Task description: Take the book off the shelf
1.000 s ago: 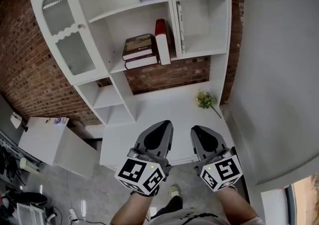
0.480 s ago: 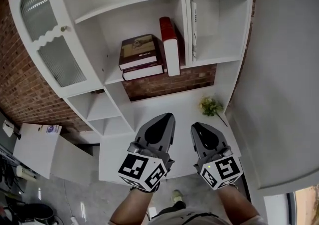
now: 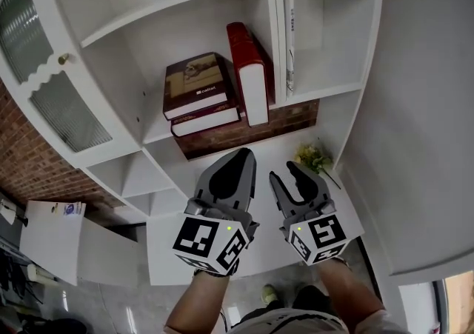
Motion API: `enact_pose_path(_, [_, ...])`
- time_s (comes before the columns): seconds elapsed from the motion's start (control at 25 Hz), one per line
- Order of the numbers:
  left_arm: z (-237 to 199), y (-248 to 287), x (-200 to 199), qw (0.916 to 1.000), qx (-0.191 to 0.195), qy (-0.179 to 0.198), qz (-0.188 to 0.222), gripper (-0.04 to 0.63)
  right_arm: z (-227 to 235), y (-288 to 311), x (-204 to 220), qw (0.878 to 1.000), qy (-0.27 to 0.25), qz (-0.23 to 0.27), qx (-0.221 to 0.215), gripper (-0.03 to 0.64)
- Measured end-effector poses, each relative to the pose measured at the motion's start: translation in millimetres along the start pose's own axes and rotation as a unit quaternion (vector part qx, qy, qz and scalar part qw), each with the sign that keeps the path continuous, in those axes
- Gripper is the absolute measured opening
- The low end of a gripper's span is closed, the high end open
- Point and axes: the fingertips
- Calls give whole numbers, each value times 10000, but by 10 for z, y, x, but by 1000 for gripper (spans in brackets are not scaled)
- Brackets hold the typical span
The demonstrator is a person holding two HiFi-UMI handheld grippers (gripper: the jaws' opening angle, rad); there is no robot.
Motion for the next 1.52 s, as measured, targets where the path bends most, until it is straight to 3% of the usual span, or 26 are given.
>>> enact_pose_path(0.12, [-83, 180, -30, 9999, -130, -45, -13, 27, 143, 227, 22, 9999, -124, -24, 42, 192])
enact_pose_path(0.2, [-129, 325, -55, 9998, -203, -15, -58, 150, 252, 379, 19, 9998, -185, 8, 54, 221])
enact_pose_path(0.28, [-148, 464, -87, 9995, -277, 112, -117, 209, 355, 512, 8, 9997, -244, 41, 61, 242])
enact_pose_path(0.52, [-222, 914, -183, 9957, -713, 475, -350, 293, 541, 875, -65, 9990, -415, 164, -55, 287])
enact_pose_path(1.0, [-349, 1448, -311, 9864, -1350, 789, -508, 325, 580, 1278, -274, 9942, -901, 513, -288, 299])
enact_pose_path(1.28, [-359, 1520, -323, 9868, -1252, 838, -595, 324, 590, 1305, -291, 9914, -1162, 535, -273, 270])
enact_pose_path(1.52, [-310, 1506, -387, 9901, -1073, 632, -643, 324, 520, 1172, -351, 9840, -1637, 619, -343, 258])
Point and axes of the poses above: the fingertips, and each gripper's own axes: y forward along the fingers, z to its right, x out of its underside, and after that the axes turned 10 degrees about -x, right-handed
